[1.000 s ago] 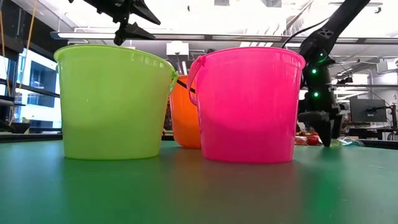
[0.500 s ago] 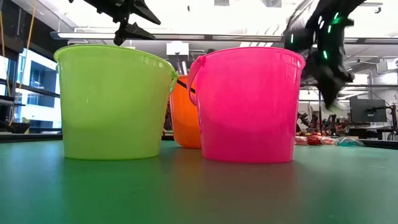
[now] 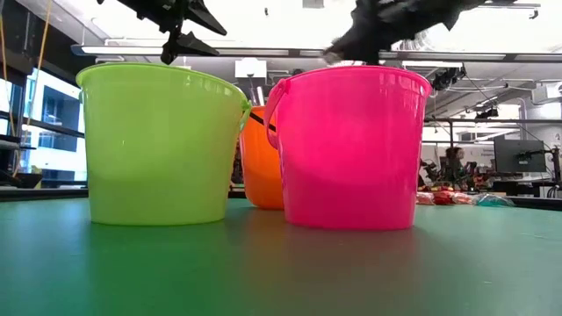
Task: Sort candy by brand, put in halloween buckets
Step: Put the green gummy into the orange bucket
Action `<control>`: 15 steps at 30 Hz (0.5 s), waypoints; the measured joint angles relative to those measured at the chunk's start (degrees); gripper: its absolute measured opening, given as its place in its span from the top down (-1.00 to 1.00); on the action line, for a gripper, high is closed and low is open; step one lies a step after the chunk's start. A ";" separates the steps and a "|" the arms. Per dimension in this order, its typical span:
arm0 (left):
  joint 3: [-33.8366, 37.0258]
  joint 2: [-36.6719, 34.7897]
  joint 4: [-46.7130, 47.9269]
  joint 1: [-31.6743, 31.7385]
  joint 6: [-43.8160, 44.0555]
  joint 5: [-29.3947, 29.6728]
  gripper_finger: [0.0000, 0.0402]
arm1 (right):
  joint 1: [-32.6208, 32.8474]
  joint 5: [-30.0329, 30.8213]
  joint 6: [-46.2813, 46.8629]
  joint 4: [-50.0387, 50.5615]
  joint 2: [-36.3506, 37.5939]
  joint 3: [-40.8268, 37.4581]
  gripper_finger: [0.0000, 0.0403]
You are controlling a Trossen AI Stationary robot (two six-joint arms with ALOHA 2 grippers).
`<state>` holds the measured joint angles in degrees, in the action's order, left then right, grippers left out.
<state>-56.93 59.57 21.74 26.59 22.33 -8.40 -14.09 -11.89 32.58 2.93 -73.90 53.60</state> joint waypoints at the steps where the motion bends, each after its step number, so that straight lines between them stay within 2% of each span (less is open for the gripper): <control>1: 0.00 0.00 0.00 0.00 -0.02 0.00 -0.08 | 0.97 1.69 0.32 -2.15 -1.92 0.00 0.92; 5: 0.00 0.00 0.51 -0.02 -0.04 0.00 -0.08 | 2.88 3.29 2.61 -4.50 -8.74 0.90 0.76; 7: -0.01 0.00 1.42 -0.02 -0.42 -0.24 -0.08 | 3.46 3.31 2.36 -4.37 -11.31 2.18 0.58; 10: -0.02 -0.20 2.96 -0.02 -1.87 -2.21 -0.08 | 4.22 4.24 -3.34 -3.29 -13.63 5.50 0.27; 15: -0.02 -1.64 7.75 -0.15 -5.03 -6.45 -0.08 | 4.26 5.41 -13.01 10.50 -15.67 14.50 -0.18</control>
<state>-56.95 57.93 29.49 26.44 17.29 -14.85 -9.84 -6.48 19.57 13.44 -89.57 68.10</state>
